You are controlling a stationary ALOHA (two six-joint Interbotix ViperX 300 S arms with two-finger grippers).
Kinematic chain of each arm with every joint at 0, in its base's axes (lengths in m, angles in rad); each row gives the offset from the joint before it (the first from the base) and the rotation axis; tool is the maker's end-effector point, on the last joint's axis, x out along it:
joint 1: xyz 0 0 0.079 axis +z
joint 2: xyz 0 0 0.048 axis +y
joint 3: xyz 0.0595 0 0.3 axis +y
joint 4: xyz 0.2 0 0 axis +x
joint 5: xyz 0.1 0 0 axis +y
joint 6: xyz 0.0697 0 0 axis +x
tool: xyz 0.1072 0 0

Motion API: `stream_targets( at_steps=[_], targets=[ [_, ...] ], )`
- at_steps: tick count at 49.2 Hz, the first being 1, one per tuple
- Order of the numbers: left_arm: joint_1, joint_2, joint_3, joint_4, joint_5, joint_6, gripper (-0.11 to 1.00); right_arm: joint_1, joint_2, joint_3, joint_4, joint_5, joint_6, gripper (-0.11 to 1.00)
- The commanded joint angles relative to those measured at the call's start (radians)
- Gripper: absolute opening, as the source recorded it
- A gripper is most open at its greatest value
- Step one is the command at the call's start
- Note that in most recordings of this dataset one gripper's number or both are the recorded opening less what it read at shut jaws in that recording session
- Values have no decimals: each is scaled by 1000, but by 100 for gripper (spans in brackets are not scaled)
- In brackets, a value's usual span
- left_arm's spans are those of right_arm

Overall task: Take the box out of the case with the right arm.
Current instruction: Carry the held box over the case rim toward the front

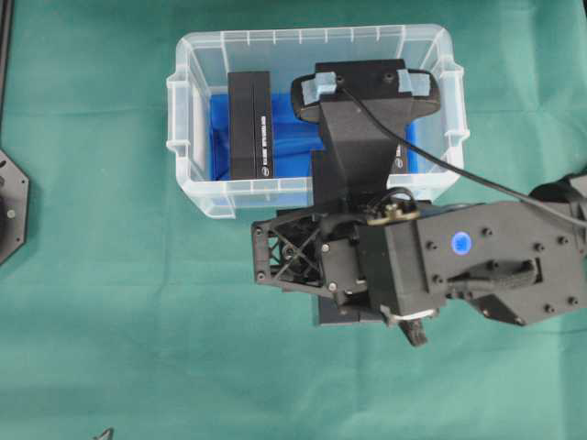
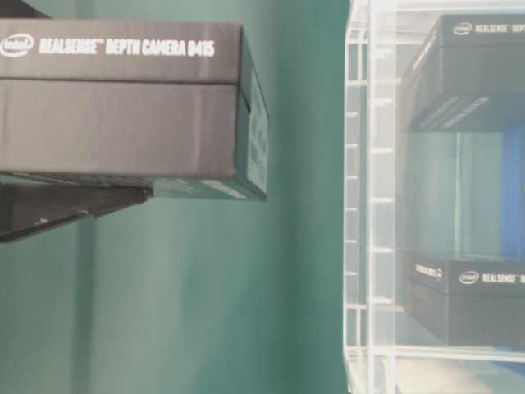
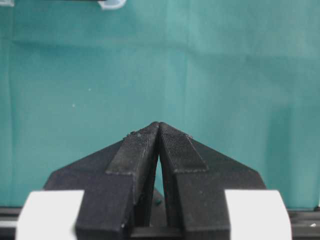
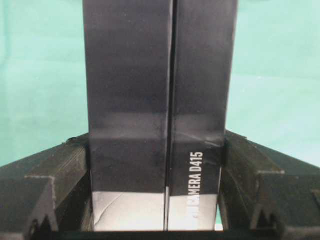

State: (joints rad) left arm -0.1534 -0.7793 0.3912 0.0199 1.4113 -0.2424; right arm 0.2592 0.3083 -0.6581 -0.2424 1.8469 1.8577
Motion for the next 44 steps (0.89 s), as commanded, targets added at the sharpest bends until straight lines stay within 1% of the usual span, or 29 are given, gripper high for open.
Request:
stream_targets(
  at_steps=[1, 16, 23, 28, 33, 40, 44],
  targets=[
    [-5, 3, -12, 3, -5, -3, 0, 3, -43, -29, -5, 5, 0, 66],
    [-5, 3, -12, 2, -5, -3, 0, 6, -14, -12, -5, -2, -3, 66],
    [-5, 2, -12, 2, -5, -3, 0, 11, 15, 21, 23, -20, 3, 66],
    [-5, 2, -14, 3, -5, -3, 0, 21, 28, 60, 32, -60, 14, 66],
    [-5, 3, -12, 3, -5, -5, 0, 31, 38, 107, 32, -117, 54, 66],
    [-5, 3, -12, 3, -3, -3, 0, 38, 38, 215, 37, -195, 106, 66],
    [-5, 3, -12, 3, -5, -3, 0, 41, 37, 278, 49, -258, 117, 66]
  ],
)
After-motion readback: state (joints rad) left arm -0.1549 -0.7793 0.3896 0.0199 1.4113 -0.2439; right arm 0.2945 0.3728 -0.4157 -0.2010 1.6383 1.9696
